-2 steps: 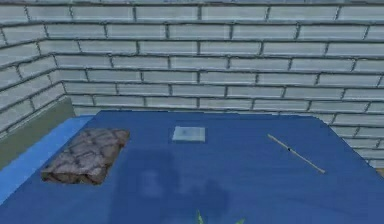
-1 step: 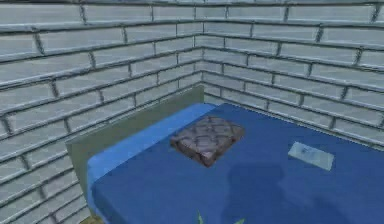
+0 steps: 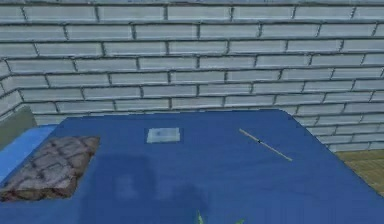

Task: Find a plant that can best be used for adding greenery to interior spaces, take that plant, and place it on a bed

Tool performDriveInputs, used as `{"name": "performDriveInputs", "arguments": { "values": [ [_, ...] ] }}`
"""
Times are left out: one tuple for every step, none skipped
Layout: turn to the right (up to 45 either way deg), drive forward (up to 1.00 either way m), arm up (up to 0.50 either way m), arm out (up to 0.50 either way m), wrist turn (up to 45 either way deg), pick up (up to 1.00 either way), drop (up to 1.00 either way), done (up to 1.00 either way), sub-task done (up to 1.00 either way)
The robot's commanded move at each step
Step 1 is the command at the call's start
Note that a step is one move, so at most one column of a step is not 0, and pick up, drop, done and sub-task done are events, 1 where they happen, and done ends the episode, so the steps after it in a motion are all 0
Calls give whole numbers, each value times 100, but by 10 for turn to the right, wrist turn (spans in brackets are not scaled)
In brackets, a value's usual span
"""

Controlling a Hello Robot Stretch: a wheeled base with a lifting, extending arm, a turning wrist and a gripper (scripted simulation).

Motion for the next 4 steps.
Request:
{"name": "performDriveInputs", "arguments": {
  "values": [
    [390,0,0,0,0,0,0,0,0],
    [360,0,0,0,0,0,0,0,0],
    [0,10,0,0,0,0,0,0,0],
    [-450,0,0,0,0,0,0,0,0]
  ]
}}
